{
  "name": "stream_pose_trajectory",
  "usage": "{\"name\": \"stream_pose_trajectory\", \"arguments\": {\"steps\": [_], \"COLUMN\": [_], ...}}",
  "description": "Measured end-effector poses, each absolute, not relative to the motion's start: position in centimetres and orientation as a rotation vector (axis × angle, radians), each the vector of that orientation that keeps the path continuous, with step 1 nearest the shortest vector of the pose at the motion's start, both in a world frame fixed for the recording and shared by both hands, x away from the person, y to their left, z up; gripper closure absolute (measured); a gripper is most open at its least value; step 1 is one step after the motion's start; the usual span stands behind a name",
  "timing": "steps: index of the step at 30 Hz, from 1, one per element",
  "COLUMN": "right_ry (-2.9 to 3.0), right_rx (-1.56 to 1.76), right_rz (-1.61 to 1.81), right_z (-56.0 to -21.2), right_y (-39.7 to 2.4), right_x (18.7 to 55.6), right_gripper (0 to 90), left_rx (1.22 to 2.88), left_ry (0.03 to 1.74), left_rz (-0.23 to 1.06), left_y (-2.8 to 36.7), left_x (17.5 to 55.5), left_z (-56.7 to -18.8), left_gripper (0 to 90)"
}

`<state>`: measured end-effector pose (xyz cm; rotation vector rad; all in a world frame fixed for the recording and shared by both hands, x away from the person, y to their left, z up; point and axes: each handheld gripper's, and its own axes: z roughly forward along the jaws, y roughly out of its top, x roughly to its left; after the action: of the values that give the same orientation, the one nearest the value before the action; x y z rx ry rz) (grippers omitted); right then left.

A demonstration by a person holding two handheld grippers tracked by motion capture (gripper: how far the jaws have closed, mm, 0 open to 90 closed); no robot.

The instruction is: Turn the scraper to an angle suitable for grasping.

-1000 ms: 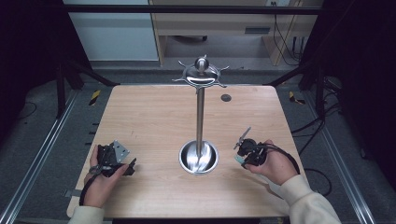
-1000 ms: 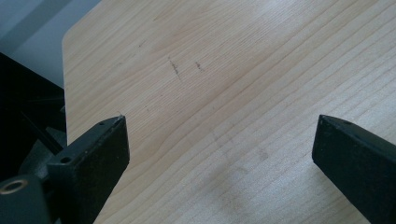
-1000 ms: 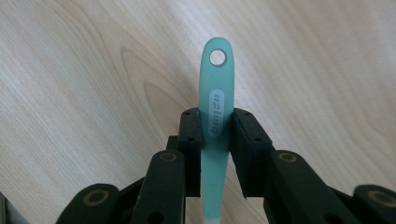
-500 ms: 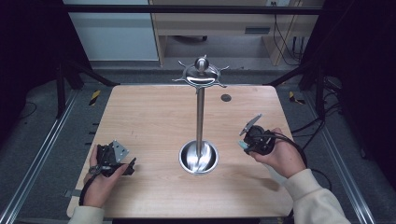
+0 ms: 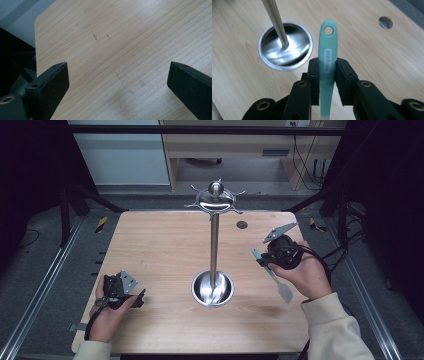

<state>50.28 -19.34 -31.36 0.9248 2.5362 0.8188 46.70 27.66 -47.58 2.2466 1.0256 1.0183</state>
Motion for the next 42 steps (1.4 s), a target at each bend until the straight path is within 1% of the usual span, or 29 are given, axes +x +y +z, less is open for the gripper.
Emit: {"name": "stream_pose_trajectory", "arguments": {"steps": [4, 7, 10, 18, 19, 25, 27, 28, 34, 42], "right_ry": [2.506, 2.49, 2.476, 2.414, 2.391, 2.38, 2.376, 2.371, 2.363, 2.327], "right_rx": [0.906, 0.898, 0.904, 0.949, 0.956, 0.928, 0.925, 0.921, 0.909, 0.889], "right_rz": [0.891, 0.932, 0.972, 1.062, 1.113, 1.167, 1.168, 1.175, 1.203, 1.255], "right_z": [-30.5, -30.4, -30.5, -30.2, -30.1, -29.7, -29.7, -29.6, -29.5, -28.9], "right_y": [-18.8, -18.3, -18.2, -18.7, -19.1, -18.9, -18.9, -18.9, -18.8, -18.5], "right_x": [50.3, 50.5, 51.0, 52.1, 52.0, 51.5, 51.4, 51.4, 51.4, 50.8], "right_gripper": [74.5, 74.5, 74.5, 74.5, 74.5, 74.4, 74.4, 74.4, 74.4, 74.4], "left_rx": [2.238, 2.226, 2.213, 2.165, 2.163, 2.164, 2.165, 2.166, 2.152, 2.172], "left_ry": [1.037, 1.025, 1.054, 1.099, 1.104, 1.113, 1.11, 1.109, 1.121, 1.083], "left_rz": [1.021, 1.029, 1.025, 1.047, 1.044, 1.044, 1.053, 1.088, 1.085, 1.083], "left_y": [27.9, 27.9, 28.1, 28.8, 28.9, 29.0, 29.0, 29.2, 29.5, 28.9], "left_x": [46.7, 46.7, 46.6, 46.3, 46.4, 46.4, 46.4, 46.4, 46.5, 46.5], "left_z": [-47.5, -47.6, -47.5, -47.3, -47.3, -47.4, -47.2, -47.0, -47.0, -47.0], "left_gripper": [3.8, 3.8, 3.8, 3.9, 3.8, 3.9, 3.7, 3.7, 3.7, 3.6]}}
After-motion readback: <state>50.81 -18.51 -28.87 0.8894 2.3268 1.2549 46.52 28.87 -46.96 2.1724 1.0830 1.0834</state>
